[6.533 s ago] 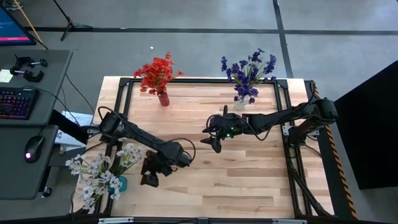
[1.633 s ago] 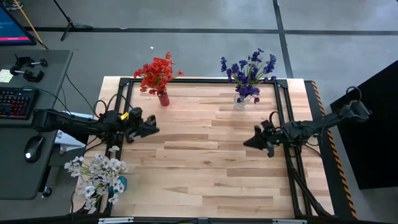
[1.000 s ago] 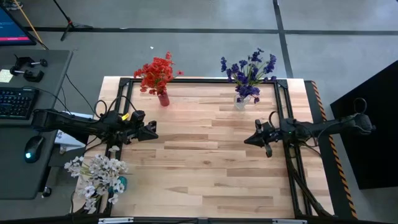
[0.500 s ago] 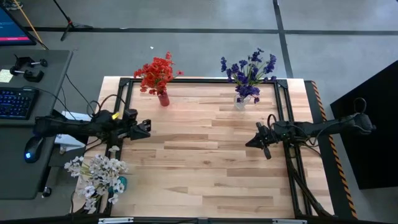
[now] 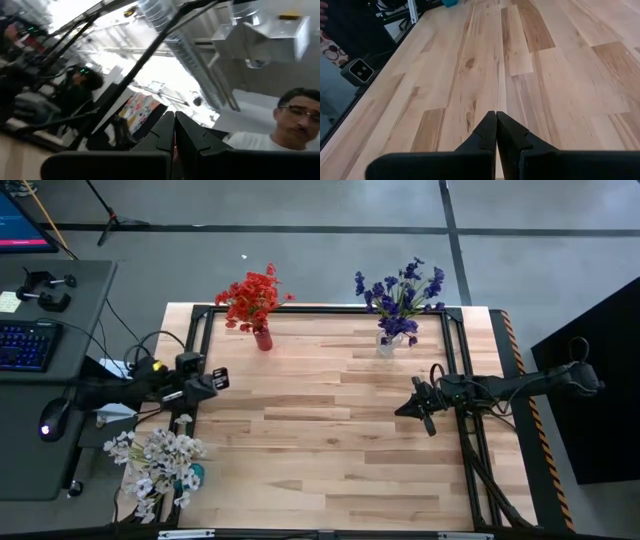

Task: Sort flowers into vase by color
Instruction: Return to Home Position

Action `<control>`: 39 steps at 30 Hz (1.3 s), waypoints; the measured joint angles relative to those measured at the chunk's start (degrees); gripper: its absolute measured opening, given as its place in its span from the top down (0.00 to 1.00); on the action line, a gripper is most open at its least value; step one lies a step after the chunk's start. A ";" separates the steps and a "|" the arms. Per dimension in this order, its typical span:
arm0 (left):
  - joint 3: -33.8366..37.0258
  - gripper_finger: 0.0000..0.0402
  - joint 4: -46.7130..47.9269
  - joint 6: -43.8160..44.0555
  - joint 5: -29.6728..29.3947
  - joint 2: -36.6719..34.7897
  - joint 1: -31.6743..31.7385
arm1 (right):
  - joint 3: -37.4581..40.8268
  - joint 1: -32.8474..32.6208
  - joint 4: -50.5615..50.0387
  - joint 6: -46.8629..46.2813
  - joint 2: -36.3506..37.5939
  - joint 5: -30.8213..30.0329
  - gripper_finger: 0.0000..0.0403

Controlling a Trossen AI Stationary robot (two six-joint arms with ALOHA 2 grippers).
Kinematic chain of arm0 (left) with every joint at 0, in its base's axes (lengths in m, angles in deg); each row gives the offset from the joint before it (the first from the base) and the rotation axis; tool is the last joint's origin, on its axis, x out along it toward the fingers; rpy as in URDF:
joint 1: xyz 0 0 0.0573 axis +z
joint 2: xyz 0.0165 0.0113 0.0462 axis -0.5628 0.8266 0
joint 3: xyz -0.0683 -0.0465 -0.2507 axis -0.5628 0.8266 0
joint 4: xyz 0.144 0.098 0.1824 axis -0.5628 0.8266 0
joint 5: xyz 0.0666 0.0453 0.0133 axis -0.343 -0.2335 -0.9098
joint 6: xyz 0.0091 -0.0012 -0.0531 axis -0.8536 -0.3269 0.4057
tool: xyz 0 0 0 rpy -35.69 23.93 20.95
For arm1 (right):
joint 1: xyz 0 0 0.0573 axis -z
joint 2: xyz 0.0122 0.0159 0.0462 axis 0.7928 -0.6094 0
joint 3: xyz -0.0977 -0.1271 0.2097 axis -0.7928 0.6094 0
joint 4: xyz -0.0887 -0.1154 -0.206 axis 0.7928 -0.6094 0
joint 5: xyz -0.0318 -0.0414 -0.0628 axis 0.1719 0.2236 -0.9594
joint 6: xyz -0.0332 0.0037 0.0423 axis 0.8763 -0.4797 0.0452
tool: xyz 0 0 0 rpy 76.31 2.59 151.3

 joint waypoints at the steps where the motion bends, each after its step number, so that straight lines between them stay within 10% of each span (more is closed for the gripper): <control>1: -0.01 1.00 1.68 -0.02 0.03 -2.51 -0.35 | 0.00 0.00 0.00 -0.07 0.00 0.00 1.00; 8: -0.04 1.00 6.98 -18.00 15.19 -3.07 -1.89 | -0.02 0.00 -0.22 -0.09 0.03 -0.10 1.00; 12: 0.02 1.00 11.89 -42.69 22.39 -3.11 -1.85 | -0.04 0.00 -0.32 -0.09 -0.02 -0.20 1.00; 19: 0.15 1.00 29.58 -82.67 15.65 -3.07 -2.24 | -0.04 0.00 -0.35 -0.09 -0.02 -0.22 1.00; 30: 0.13 1.00 31.10 -59.75 -23.27 -3.09 -0.98 | -0.04 0.00 -0.35 -0.09 -0.02 -0.22 1.00; 39: 0.13 1.00 35.86 -55.54 -23.50 -3.09 -1.17 | -0.07 0.00 -0.35 -0.09 0.00 -0.22 1.00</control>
